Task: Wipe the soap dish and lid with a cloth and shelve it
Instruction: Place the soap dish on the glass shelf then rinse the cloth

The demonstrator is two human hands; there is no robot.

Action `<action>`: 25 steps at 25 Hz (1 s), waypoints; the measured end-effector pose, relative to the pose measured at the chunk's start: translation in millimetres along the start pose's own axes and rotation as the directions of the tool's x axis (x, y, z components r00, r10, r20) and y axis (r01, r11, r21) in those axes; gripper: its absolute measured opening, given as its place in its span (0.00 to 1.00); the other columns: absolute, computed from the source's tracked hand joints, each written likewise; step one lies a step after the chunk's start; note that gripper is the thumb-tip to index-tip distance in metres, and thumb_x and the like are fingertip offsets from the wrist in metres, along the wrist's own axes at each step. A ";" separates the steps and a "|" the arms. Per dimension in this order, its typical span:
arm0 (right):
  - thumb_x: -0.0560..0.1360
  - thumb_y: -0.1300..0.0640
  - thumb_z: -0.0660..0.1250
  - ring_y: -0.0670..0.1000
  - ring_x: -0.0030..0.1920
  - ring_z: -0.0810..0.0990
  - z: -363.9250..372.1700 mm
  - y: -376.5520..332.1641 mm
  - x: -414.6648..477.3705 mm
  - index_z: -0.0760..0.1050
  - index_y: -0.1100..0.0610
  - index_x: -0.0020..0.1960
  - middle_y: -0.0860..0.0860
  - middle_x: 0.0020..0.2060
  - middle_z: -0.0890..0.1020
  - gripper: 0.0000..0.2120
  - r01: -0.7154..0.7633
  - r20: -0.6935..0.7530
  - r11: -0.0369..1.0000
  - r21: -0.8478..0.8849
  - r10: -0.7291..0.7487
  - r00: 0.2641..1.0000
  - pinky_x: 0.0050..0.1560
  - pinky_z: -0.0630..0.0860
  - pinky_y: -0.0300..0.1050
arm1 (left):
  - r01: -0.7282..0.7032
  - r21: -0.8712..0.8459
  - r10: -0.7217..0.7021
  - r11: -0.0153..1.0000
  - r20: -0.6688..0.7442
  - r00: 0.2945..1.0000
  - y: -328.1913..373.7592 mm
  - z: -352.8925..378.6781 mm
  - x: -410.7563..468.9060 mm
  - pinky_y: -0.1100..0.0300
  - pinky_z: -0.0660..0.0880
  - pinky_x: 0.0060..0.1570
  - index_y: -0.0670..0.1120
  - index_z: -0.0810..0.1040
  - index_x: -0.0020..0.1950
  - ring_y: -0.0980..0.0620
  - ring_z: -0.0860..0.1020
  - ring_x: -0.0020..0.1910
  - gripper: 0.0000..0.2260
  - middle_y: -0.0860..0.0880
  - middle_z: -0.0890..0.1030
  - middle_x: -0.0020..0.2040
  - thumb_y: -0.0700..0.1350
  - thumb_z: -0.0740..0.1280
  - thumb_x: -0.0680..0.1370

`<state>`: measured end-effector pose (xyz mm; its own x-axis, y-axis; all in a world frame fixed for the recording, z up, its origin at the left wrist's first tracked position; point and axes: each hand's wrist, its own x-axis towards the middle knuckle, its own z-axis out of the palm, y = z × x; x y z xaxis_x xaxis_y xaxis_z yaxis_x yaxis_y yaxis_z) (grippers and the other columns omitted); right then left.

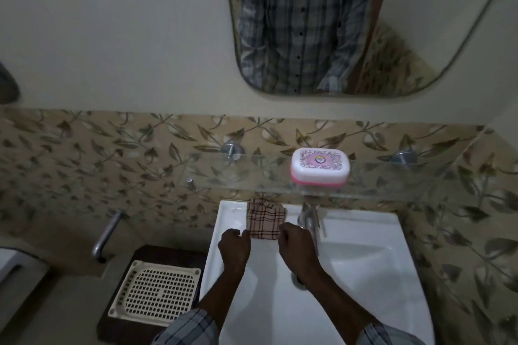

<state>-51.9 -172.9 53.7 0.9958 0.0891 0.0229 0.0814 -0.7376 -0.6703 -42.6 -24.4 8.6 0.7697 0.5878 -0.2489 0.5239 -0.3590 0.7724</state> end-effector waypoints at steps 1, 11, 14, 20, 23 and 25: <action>0.79 0.63 0.61 0.55 0.56 0.81 15.5 8.5 -0.6 0.79 0.61 0.60 0.57 0.54 0.84 0.13 -0.058 0.065 0.997 -0.047 0.061 0.996 0.56 0.75 0.43 | 0.013 -0.001 -0.013 1.000 0.036 0.999 -4.3 7.4 7.6 0.51 0.75 0.58 0.32 0.80 0.55 0.38 0.80 0.55 0.15 0.36 0.83 0.54 0.44 0.70 0.77; 0.79 0.60 0.64 0.49 0.59 0.79 52.8 35.8 1.1 0.75 0.60 0.65 0.54 0.61 0.80 0.15 -0.298 0.210 0.954 -0.033 0.298 0.931 0.54 0.69 0.32 | 0.341 -0.181 -0.296 0.923 0.234 0.926 20.5 53.7 56.5 0.47 0.82 0.45 0.31 0.76 0.50 0.38 0.82 0.47 0.13 0.34 0.82 0.50 0.32 0.72 0.67; 0.80 0.58 0.63 0.48 0.45 0.80 41.0 19.4 14.8 0.80 0.61 0.53 0.57 0.50 0.85 0.09 -0.375 0.143 0.909 0.183 0.353 0.925 0.46 0.76 0.42 | 0.487 -0.330 -0.303 0.809 0.476 0.826 34.3 36.9 47.2 0.53 0.79 0.36 0.35 0.78 0.41 0.42 0.80 0.39 0.03 0.36 0.82 0.43 0.30 0.67 0.69; 0.80 0.37 0.55 0.62 0.50 0.83 -2.9 -11.7 26.6 0.77 0.65 0.55 0.66 0.49 0.84 0.31 -0.609 0.576 -0.084 0.789 0.447 0.685 0.50 0.80 0.56 | -0.450 -0.155 0.475 0.879 0.348 0.808 29.2 -4.5 -34.2 0.57 0.77 0.51 0.51 0.81 0.61 0.49 0.79 0.50 0.15 0.48 0.83 0.50 0.42 0.66 0.75; 0.80 0.35 0.52 0.63 0.52 0.82 -19.6 -17.6 10.7 0.77 0.65 0.61 0.66 0.54 0.83 0.35 -0.554 0.583 -0.188 0.811 0.341 0.737 0.52 0.79 0.56 | -0.688 -0.022 0.611 0.725 0.481 0.629 14.9 -19.6 -68.7 0.67 0.68 0.57 0.50 0.71 0.72 0.54 0.71 0.57 0.28 0.48 0.70 0.60 0.46 0.66 0.71; 0.80 0.37 0.54 0.63 0.51 0.84 -26.9 -17.0 -3.3 0.77 0.64 0.63 0.66 0.53 0.84 0.33 -0.510 0.522 -0.125 0.851 0.317 0.792 0.52 0.81 0.55 | -0.452 -0.226 0.503 0.863 0.471 0.725 29.9 -34.9 -87.3 0.69 0.72 0.53 0.52 0.79 0.65 0.57 0.77 0.52 0.17 0.45 0.76 0.58 0.44 0.66 0.75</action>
<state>-55.4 -178.6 84.9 0.7921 0.1855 -0.5815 -0.5547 0.6163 -0.5590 -106.8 -61.1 73.8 0.9932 -0.0958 -0.0668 0.0215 -0.4118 0.9110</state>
